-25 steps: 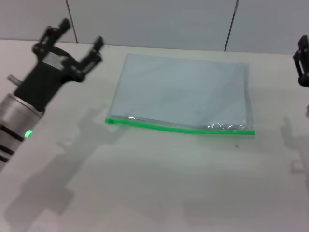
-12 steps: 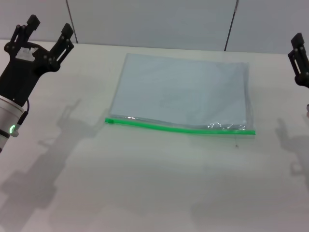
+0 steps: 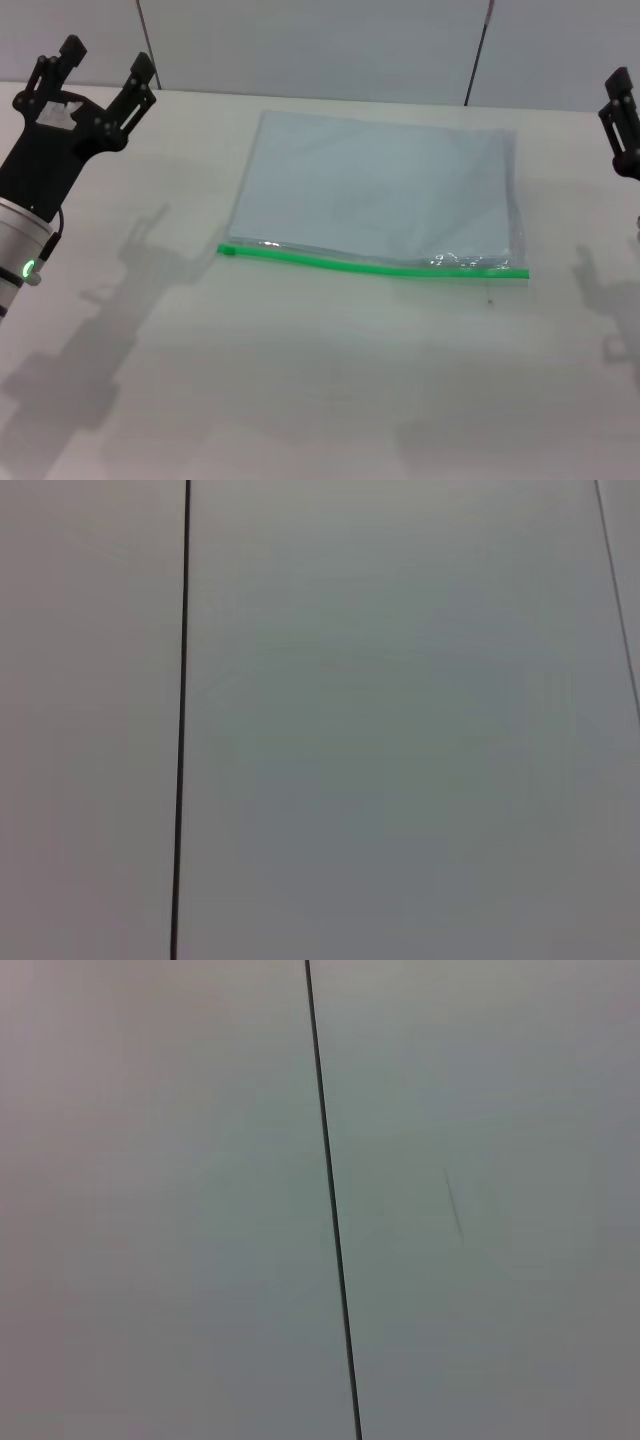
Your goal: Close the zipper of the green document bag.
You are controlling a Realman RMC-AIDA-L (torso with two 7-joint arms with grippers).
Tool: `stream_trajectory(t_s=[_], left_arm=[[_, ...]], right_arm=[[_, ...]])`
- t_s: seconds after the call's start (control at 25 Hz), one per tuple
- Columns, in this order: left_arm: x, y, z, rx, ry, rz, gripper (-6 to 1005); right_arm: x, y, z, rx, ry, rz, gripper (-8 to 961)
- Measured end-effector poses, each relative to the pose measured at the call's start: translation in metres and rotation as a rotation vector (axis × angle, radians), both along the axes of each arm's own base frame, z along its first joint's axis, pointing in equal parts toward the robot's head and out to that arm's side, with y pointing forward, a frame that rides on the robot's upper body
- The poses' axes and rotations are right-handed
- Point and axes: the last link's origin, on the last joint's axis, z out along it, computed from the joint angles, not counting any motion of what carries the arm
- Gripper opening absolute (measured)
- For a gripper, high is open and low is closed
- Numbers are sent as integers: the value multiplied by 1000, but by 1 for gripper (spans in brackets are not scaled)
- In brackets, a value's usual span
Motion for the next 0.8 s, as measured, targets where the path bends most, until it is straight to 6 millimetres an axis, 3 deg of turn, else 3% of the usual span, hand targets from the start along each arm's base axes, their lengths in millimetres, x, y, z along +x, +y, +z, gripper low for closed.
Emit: stream_trajectory(t_s=[0.8], left_arm=[[0,0,0,2,0,1,847]], right_arm=[[-2,0,-1,-3,6,6,700]])
